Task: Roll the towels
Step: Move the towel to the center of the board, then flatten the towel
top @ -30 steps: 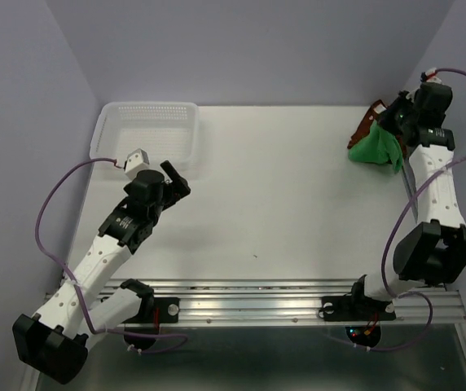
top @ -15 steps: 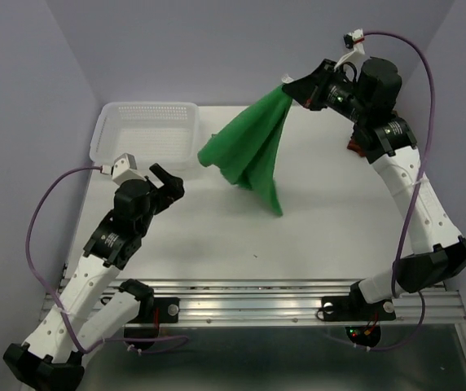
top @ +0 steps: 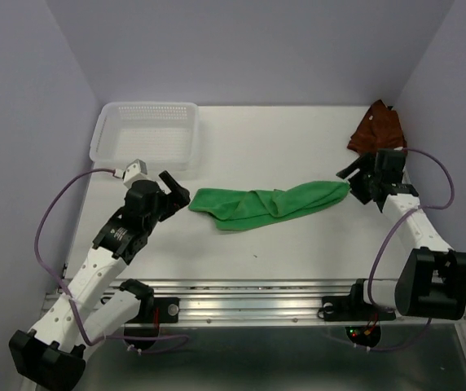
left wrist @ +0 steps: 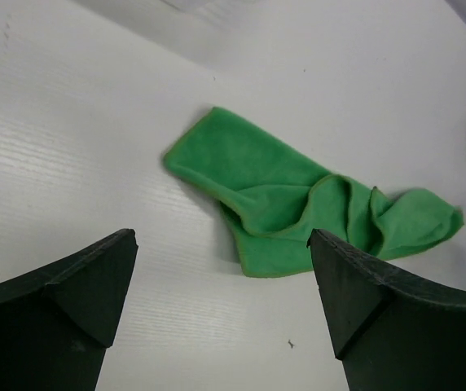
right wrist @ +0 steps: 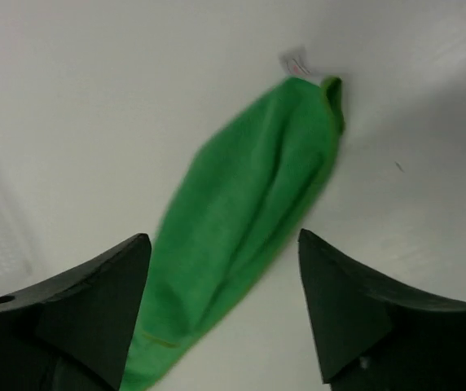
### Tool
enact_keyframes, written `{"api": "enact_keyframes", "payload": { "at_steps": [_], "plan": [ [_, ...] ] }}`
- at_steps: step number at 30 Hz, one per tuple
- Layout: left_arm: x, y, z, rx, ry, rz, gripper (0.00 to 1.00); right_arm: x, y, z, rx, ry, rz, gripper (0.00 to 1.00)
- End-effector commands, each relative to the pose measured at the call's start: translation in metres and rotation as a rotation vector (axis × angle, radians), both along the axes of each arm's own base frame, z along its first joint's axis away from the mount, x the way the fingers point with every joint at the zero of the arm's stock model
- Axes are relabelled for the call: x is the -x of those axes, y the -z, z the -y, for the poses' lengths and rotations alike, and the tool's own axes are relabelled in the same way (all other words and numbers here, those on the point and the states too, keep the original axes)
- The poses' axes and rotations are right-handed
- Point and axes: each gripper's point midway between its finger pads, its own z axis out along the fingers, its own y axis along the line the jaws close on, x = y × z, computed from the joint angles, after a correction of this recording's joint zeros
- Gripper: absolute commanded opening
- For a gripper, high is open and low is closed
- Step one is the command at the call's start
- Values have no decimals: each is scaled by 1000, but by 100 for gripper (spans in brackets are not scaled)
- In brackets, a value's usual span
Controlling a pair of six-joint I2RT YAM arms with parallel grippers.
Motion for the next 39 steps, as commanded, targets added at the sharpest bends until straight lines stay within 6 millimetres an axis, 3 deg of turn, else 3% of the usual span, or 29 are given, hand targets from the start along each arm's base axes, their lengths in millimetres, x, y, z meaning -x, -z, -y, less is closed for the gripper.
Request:
{"api": "enact_keyframes", "payload": {
  "at_steps": [1, 2, 5, 7, 12, 13, 16, 19, 24, 33, 34, 35, 39],
  "plan": [
    [9, 30, 4, 7, 17, -101, 99, 16, 7, 16, 158, -42, -56, 93],
    [10, 35, 4, 8, 18, -115, 99, 15, 4, 18, 187, -62, -66, 100],
    [14, 58, 9, 26, 25, -165, 99, 17, -6, 28, 274, -84, -113, 100],
    [12, 71, 15, 46, 33, -193, 99, 20, -9, 24, 330, -146, -102, 100],
    [-7, 88, 26, 53, 24, -238, 99, 22, -11, -27, 479, -345, -74, 100],
    [-12, 87, 29, 62, 16, -245, 99, 24, -9, -48, 498, -408, -66, 100],
    [-21, 102, 33, 63, 5, -292, 99, 20, -8, -71, 523, -482, -47, 100],
    [-28, 114, 38, 78, 1, -319, 99, 14, -13, -81, 537, -516, -14, 100],
    [-43, 123, 26, 115, -110, -312, 98, 17, -11, -103, 560, -603, -1, 100],
    [-58, 142, 34, 161, -92, -330, 79, 17, 0, -117, 585, -659, -24, 100],
    [-59, 144, 37, 165, -85, -339, 69, 18, 0, -121, 599, -679, -18, 100],
    [-58, 150, 37, 163, -86, -356, 66, 20, 2, -125, 618, -706, -30, 100],
    [-60, 160, 37, 163, -102, -374, 60, 21, 5, -136, 736, -726, -36, 100]
  ]
}}
